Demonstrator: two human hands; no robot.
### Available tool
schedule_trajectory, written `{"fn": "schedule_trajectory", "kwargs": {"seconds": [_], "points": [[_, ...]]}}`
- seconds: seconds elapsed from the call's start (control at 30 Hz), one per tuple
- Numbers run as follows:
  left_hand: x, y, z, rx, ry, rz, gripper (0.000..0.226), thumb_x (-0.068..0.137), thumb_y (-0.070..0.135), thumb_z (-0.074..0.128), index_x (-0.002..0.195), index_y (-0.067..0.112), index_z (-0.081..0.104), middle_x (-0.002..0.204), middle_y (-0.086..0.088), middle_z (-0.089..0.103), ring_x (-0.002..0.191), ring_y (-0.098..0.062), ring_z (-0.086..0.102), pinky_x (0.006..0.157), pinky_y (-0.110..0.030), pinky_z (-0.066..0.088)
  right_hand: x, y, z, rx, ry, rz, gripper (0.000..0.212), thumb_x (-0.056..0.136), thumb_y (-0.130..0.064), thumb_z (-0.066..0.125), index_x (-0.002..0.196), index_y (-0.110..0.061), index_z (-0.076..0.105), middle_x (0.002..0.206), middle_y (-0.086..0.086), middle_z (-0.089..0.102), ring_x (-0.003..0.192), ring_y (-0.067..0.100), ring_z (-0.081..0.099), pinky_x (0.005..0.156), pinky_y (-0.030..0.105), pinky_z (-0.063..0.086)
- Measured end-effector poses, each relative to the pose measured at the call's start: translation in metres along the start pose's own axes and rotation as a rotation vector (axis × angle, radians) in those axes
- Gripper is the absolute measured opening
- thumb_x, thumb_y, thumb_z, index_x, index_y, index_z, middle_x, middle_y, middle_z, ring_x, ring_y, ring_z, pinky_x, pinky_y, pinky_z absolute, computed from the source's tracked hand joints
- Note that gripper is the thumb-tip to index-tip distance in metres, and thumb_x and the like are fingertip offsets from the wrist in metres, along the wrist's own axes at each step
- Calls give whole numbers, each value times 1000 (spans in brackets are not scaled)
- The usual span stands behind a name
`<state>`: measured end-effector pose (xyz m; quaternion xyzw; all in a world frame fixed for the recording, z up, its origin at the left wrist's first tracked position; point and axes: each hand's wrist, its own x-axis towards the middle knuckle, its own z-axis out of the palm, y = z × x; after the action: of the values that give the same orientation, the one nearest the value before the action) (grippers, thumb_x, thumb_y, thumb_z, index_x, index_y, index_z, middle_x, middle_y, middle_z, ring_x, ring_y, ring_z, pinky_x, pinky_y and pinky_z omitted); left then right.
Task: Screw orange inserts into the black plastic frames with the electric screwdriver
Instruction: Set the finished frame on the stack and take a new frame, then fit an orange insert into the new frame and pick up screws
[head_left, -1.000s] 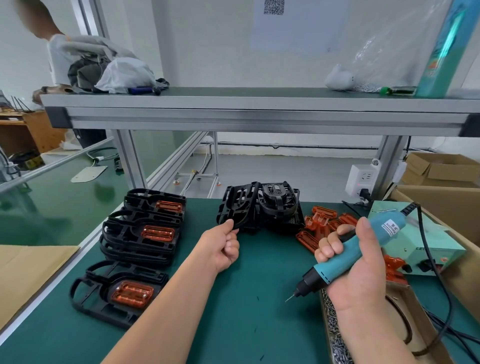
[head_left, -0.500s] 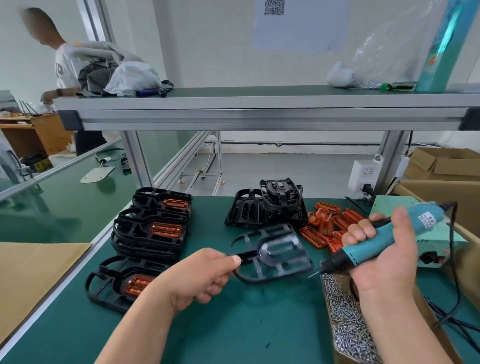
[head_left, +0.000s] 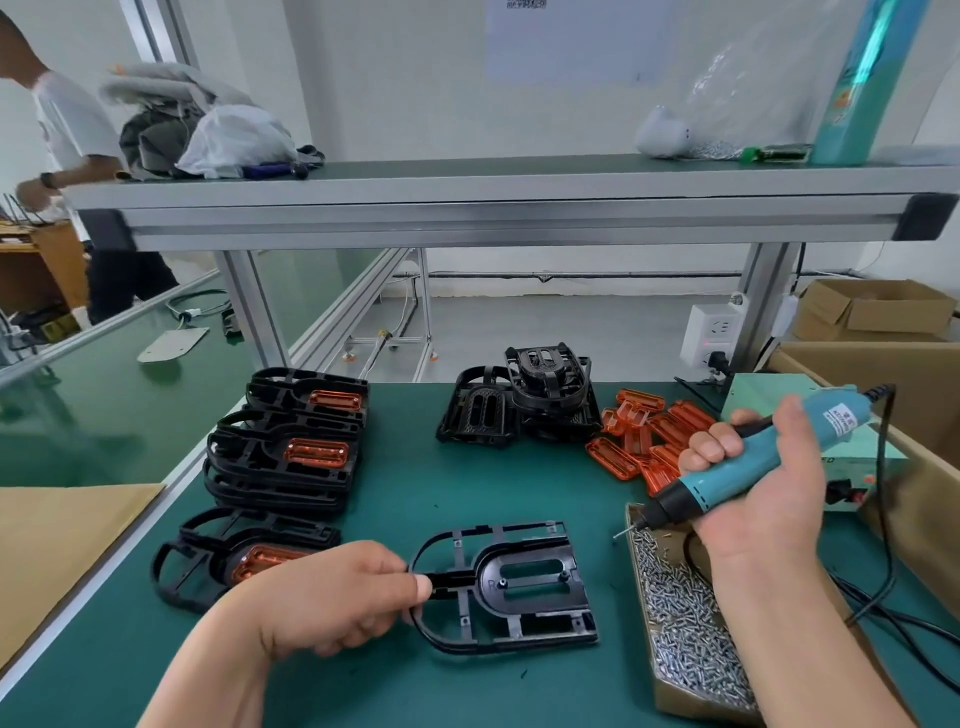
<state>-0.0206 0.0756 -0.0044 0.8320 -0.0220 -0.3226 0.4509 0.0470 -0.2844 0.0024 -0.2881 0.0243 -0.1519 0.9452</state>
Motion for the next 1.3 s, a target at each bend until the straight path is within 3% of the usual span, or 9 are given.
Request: {"fn": "schedule_trajectory", "kwargs": {"seconds": [0.23,0.37,0.53,0.67,0.77,0.93,1.03,1.2,1.3], "points": [[-1,0,-2,54,-8,-49,48,86,70,68,83,22,73,61,5,39,51,-16,28,46,-26,21,0,0,-1,10,36,6,36,94,-53,72,80,-22,60,68,-5,45,58,11,45,55,23,43],[4,-2,-2,197,318,-12,61,85,80,62,80,19,68,61,9,48,53,-10,41,53,-27,36,-1,1,0,6,41,0,36,94,-52,72,81,-21,61,68,-5,46,59,11,46,57,23,42],[23,12,13,335,627,231,25,93,65,62,98,40,67,64,12,57,57,-4,51,61,-30,43,-2,0,0,19,52,-8,36,94,-52,73,82,-21,60,69,-4,46,59,11,46,57,23,43],[34,33,34,718,615,250,52,93,77,50,135,47,59,104,18,68,96,-1,63,82,-25,49,-2,2,0,15,53,-11,36,94,-51,73,80,-20,61,69,-3,46,59,12,46,57,24,43],[41,44,42,853,542,240,64,91,81,47,143,45,56,122,15,63,117,-11,62,92,-30,49,-1,3,0,13,47,-11,37,96,-51,71,78,-20,61,68,-3,47,58,12,47,56,24,43],[36,49,47,929,449,225,44,92,74,52,118,43,67,94,13,56,85,-8,57,75,-30,48,0,1,-2,23,52,-4,36,97,-50,70,80,-21,60,69,-3,46,59,12,46,56,24,43],[36,47,50,891,434,212,44,91,72,53,105,34,70,96,11,63,89,-10,62,82,-33,54,3,-3,-4,43,67,-20,36,96,-50,71,81,-20,59,70,-4,46,60,12,46,57,24,43],[42,60,50,870,457,238,54,91,76,51,119,34,69,108,15,70,103,-11,64,84,-30,50,5,-7,-6,64,90,-46,36,96,-50,72,79,-21,61,70,-4,47,60,13,46,58,25,42],[59,81,50,774,492,293,37,96,65,52,112,36,69,82,20,59,82,-3,55,68,-24,39,6,-7,-6,73,95,-63,35,96,-50,71,80,-20,61,70,-4,46,61,13,45,58,25,42]]}}
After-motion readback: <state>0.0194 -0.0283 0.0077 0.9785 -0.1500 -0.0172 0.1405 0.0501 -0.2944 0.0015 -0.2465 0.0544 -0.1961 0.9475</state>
